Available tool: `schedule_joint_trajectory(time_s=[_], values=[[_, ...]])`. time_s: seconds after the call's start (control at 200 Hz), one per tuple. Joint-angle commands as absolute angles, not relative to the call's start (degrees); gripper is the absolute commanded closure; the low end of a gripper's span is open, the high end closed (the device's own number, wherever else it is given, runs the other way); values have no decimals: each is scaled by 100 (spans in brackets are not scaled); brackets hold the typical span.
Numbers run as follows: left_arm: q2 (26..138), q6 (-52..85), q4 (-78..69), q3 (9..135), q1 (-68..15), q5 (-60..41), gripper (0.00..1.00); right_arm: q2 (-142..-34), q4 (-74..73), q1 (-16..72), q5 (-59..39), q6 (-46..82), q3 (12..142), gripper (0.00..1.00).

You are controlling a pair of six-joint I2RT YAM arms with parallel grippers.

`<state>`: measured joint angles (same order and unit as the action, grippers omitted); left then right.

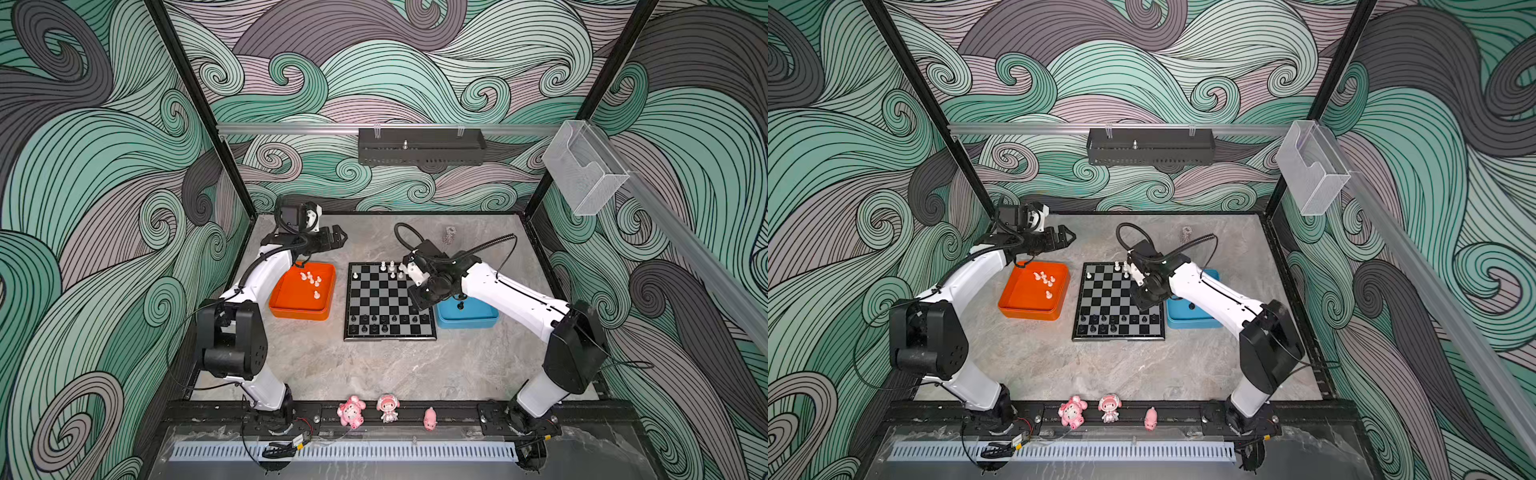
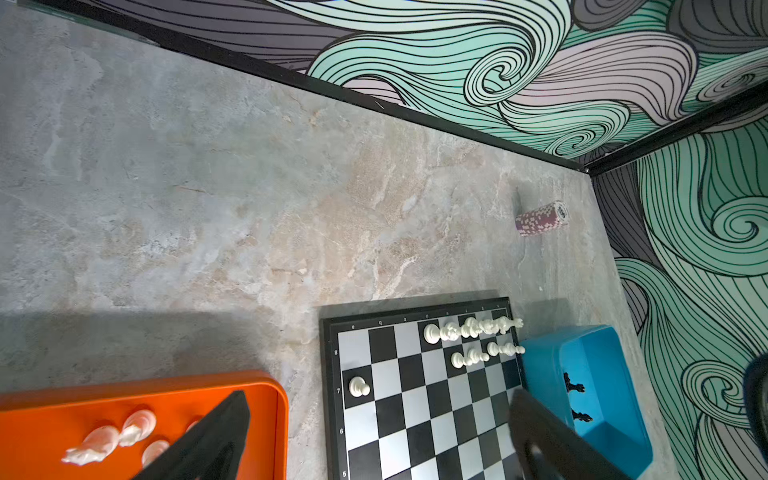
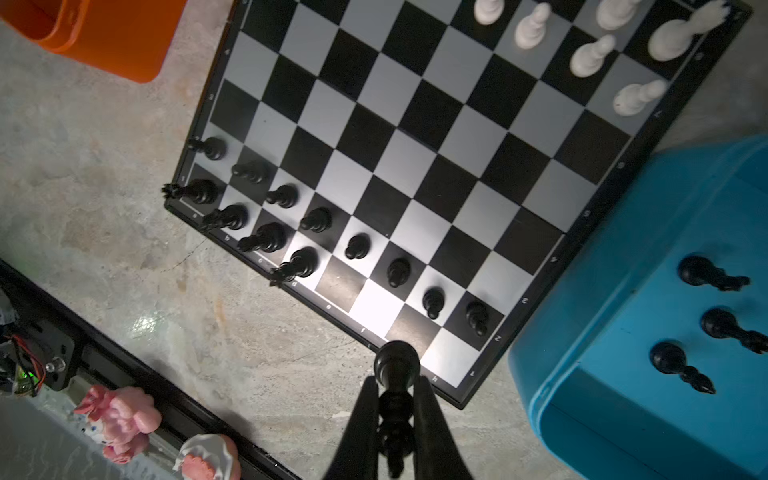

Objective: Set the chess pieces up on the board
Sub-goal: 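Lift the black piece and carry it with the right gripper to the board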

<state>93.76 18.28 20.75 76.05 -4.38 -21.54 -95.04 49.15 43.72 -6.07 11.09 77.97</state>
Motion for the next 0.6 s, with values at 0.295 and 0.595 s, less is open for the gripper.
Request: schedule_joint_trajectory(time_s=[0.295,0.595], values=[[9222,2030,1939,7644,-185,-2320,1,-10124,4605,5030,-721,1632,7851,85],[9240,2015,1929,7636,-167,-2347,1,-10428,4457,5098,-670,1681,7853,85]])
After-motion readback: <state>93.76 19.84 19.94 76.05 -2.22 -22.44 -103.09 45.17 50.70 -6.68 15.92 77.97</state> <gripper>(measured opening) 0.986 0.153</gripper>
